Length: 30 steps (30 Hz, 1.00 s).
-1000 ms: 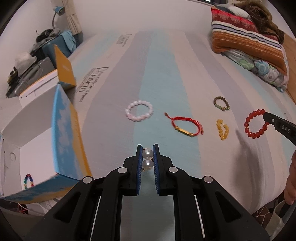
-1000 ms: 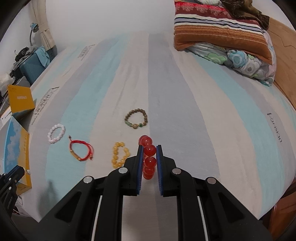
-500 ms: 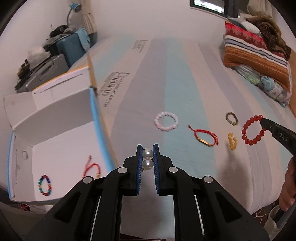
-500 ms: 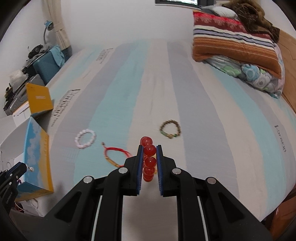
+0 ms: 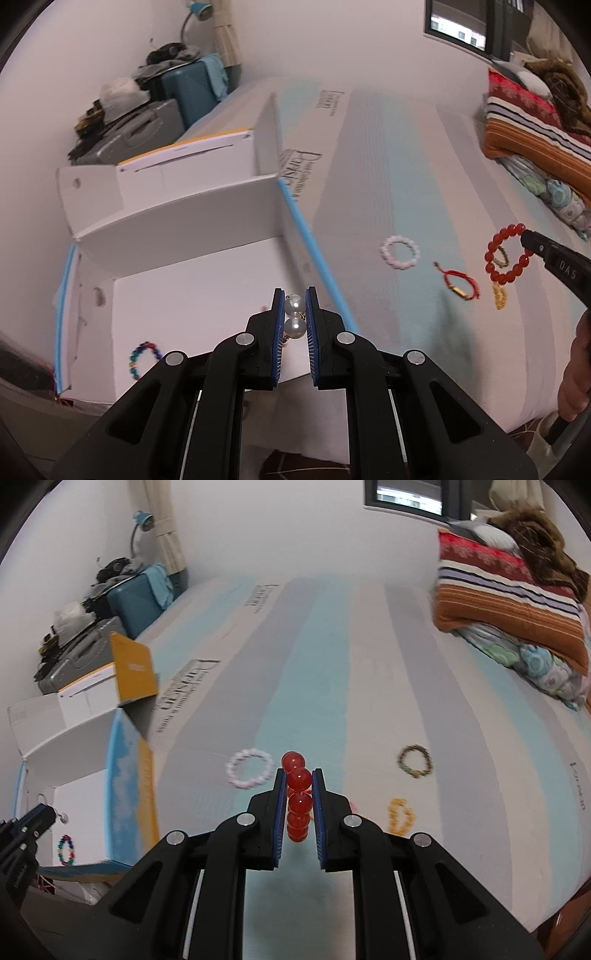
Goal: Organize jewelry
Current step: 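Lift both held bracelets and carry them toward the white box, then open the right tool over the box while the left tool drops the pearl strand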
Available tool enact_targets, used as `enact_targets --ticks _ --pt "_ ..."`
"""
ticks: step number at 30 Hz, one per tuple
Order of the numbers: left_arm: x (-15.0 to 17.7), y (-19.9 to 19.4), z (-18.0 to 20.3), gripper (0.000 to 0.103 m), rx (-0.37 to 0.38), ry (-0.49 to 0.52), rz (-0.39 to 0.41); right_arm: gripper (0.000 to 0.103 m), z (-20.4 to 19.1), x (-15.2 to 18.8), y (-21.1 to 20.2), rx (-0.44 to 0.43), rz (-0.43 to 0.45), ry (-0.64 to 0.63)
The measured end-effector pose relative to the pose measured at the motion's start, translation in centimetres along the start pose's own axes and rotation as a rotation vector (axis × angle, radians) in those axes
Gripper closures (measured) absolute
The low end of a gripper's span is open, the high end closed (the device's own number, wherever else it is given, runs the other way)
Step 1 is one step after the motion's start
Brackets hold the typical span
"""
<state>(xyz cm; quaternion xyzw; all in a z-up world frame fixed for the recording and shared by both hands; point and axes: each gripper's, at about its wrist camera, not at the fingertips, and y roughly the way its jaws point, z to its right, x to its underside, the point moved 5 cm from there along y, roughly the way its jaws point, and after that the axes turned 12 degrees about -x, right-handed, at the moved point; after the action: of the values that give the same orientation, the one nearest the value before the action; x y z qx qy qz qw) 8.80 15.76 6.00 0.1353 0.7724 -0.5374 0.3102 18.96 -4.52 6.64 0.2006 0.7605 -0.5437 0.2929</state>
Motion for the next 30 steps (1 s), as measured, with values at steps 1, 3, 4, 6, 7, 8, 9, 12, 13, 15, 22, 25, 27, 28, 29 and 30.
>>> enact_targets --ticks 1,3,4,6,7,8,9,12,13,15,22,25,27,28,29,30 --pt "0.1 0.1 -0.8 0.092 -0.007 -0.008 -0.003 0.090 -0.7 -0.1 0.1 -0.006 0.000 -0.006" --pt "0.3 0.3 -2.0 0.092 -0.019 -0.022 -0.007 0.090 -2.2 -0.3 0.3 -0.017 -0.002 -0.022" --pt "0.3 0.4 -2.9 0.092 -0.027 -0.029 -0.009 0.090 -3.1 -0.4 0.5 -0.023 -0.002 -0.031" --pt "0.4 0.5 -4.1 0.092 -0.040 -0.039 -0.012 0.090 -4.7 -0.7 0.7 -0.039 -0.005 -0.047" --pt "0.4 0.6 -4.9 0.092 -0.047 -0.047 -0.013 0.090 -5.4 -0.8 0.8 -0.045 -0.006 -0.052" --pt "0.5 0.7 -5.5 0.092 -0.053 -0.055 -0.015 0.090 -6.0 -0.8 0.9 -0.049 -0.006 -0.058" --pt "0.5 0.8 -5.9 0.092 -0.057 -0.061 -0.017 0.090 -6.8 -0.9 1.0 -0.053 -0.005 -0.066" --pt "0.7 1.0 -7.4 0.092 -0.072 -0.076 -0.024 0.090 -8.8 -1.1 1.2 -0.062 -0.003 -0.090" --pt "0.7 1.2 -7.9 0.092 -0.077 -0.080 -0.026 0.090 -9.5 -1.2 1.3 -0.067 -0.003 -0.098" --pt "0.9 1.4 -8.7 0.092 -0.085 -0.089 -0.030 0.090 -11.2 -1.3 1.4 -0.078 -0.002 -0.115" --pt "1.2 2.0 -12.0 0.092 -0.108 -0.124 -0.043 0.090 -16.0 -1.4 1.6 -0.133 -0.009 -0.165" --pt "1.3 2.1 -13.2 0.092 -0.114 -0.139 -0.047 0.090 -18.2 -1.1 2.0 -0.159 -0.018 -0.192" --pt "1.4 2.3 -13.9 0.092 -0.114 -0.149 -0.051 0.090 -19.5 -0.7 2.4 -0.173 -0.028 -0.206" --pt "1.5 2.3 -14.2 0.092 -0.116 -0.152 -0.053 0.090 -19.9 -0.5 2.6 -0.179 -0.033 -0.212" --pt "1.6 2.5 -14.6 0.092 -0.115 -0.157 -0.056 0.090 -20.4 -0.2 2.8 -0.185 -0.038 -0.219" --pt "1.7 2.6 -14.9 0.092 -0.114 -0.161 -0.060 0.090 -20.9 0.0 3.0 -0.189 -0.043 -0.225"
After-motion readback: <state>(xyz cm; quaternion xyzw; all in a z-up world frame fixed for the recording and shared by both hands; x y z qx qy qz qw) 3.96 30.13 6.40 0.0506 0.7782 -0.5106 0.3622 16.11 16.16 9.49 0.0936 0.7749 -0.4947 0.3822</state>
